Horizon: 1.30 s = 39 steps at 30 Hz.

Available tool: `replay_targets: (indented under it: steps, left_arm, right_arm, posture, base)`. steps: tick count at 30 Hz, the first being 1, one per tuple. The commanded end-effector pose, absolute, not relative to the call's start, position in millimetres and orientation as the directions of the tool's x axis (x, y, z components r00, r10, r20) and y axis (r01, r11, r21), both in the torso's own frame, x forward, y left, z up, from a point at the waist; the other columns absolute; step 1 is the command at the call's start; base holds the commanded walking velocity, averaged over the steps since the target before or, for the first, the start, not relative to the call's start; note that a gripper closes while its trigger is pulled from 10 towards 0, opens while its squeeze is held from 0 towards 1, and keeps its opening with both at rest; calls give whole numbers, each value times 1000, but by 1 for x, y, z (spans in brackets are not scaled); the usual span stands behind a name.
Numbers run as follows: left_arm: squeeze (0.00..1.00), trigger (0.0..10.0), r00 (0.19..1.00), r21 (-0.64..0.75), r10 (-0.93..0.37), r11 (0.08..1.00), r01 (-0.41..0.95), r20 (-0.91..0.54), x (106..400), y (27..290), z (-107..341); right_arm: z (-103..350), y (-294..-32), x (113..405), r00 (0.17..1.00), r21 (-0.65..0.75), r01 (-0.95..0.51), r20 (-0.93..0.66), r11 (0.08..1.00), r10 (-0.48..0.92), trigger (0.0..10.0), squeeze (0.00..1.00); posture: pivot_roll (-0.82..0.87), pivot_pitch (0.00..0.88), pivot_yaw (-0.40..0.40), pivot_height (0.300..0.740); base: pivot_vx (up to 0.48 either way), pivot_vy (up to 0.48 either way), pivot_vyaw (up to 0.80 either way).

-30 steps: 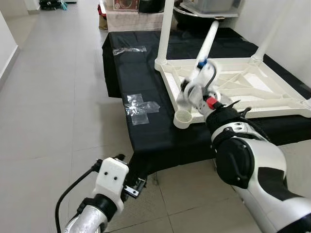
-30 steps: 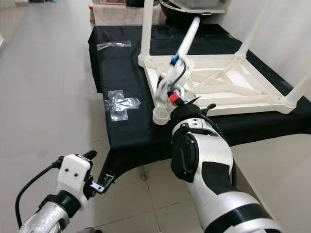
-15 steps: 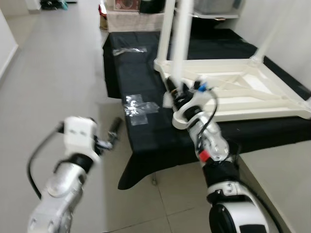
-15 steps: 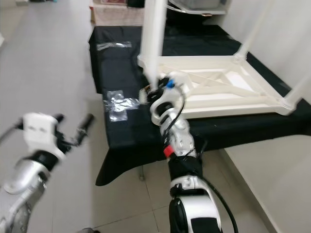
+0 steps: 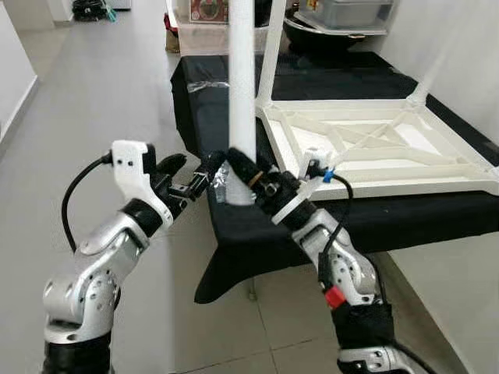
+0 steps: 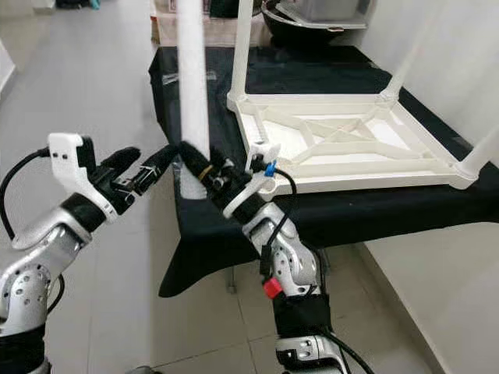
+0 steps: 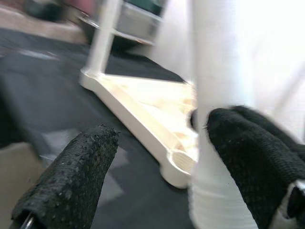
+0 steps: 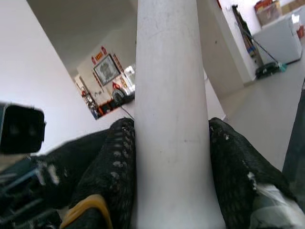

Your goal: Building children table

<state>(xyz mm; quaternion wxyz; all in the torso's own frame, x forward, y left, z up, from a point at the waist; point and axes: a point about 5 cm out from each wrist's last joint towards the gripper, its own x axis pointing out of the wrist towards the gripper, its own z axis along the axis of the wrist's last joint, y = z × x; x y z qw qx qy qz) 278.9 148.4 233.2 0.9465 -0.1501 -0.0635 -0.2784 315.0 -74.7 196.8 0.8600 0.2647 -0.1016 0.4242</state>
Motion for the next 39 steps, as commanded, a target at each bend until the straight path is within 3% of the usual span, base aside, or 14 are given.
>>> replay_targets:
  steps: [1,7,11,24,27,31,39]
  left_arm:
    - [0,10000,794,-261,-584,750,608,170,276,144,227]
    - [0,10000,650,-218,-760,630,745,25,258,139,205]
    - [0,10000,631,-214,-776,616,758,1,255,142,203]
    - [0,10000,694,-179,-719,680,711,28,267,156,206]
    - [0,10000,722,-94,-692,719,689,-5,272,156,205]
    - [0,10000,698,-12,-716,698,716,-23,269,152,207]
    - [0,10000,721,-155,-630,713,684,287,279,178,267]
  right_arm:
    - [201,-77,312,606,345,-795,415,499,678,0,0]
    - [207,-80,314,613,363,-789,422,495,668,0,0]
    - [209,-81,315,611,371,-791,429,487,666,0,0]
    - [213,-78,307,562,352,-825,440,442,700,0,0]
    - [212,-78,306,567,368,-821,438,436,697,0,0]
    - [212,-78,305,562,374,-824,438,426,701,0,0]
    - [192,-84,300,499,373,-852,372,366,783,0,0]
  posture:
    - [128,94,-65,740]
    - [126,98,-62,740]
    - [130,95,-62,740]
    - [121,85,-55,740]
    - [121,80,-56,740]
    - [118,80,-53,740]
    - [118,71,-61,740]
  base:
    - [0,0,0]
    - [0,0,0]
    - [0,0,0]
    - [0,0,0]
    - [0,0,0]
    - [0,0,0]
    - [0,0,0]
